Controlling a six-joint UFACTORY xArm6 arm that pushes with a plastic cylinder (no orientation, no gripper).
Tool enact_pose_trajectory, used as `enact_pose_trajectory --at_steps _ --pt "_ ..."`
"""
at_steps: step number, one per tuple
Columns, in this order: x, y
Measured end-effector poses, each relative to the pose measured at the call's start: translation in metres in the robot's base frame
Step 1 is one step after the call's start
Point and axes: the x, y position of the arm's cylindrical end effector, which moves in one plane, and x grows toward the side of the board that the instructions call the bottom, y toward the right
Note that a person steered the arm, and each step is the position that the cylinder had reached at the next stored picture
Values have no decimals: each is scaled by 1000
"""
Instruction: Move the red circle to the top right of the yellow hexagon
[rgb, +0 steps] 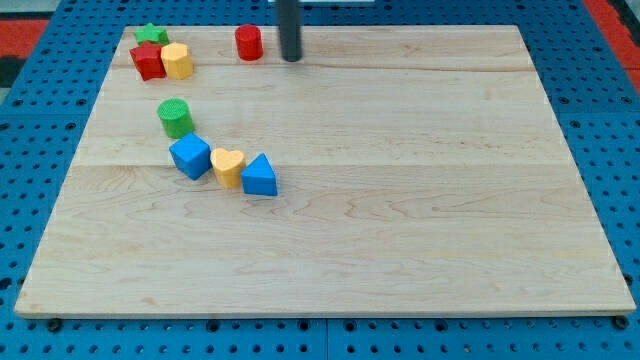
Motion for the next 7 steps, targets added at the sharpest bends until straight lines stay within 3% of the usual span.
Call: enact_pose_trajectory --at_steps 2,4,6,7 --pt "-47 -4" --pt "-27 -76" --pt "-41 -73" --pt "-42 -113"
